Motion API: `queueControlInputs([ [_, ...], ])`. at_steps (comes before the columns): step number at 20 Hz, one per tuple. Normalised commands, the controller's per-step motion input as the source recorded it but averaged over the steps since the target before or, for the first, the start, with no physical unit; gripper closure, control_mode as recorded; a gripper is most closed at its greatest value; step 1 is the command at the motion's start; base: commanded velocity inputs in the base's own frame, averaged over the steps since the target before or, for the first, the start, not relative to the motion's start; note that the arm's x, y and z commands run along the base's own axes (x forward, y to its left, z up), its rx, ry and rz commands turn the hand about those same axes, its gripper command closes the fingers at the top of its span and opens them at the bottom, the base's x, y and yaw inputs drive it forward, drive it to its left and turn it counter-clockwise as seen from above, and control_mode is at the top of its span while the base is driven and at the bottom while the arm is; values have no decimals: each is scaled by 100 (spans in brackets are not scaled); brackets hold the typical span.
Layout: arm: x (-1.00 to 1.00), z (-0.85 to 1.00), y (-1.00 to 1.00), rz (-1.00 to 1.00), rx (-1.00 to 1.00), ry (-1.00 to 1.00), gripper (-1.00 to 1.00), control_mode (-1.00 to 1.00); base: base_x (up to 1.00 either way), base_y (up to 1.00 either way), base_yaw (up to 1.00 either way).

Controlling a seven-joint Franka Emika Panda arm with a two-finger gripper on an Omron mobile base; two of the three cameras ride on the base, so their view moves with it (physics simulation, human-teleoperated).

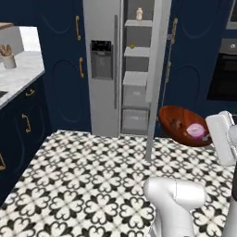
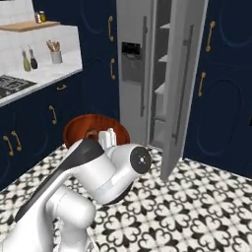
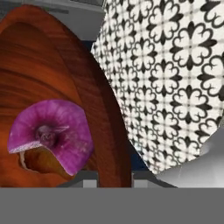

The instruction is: Pick the chicken drumstick and onion from their plates and place them in the bowl. Then put the bowl in the fridge.

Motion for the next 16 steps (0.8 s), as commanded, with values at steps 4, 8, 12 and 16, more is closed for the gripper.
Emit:
queueControlInputs([
  [4,0,0,0,0,0,0,100,100,100,100,-51],
  [8,0,0,0,0,0,0,100,100,100,100,-42],
  [12,0,0,0,0,0,0,100,100,100,100,-45],
  [16,0,0,0,0,0,0,100,100,77,100,-43],
])
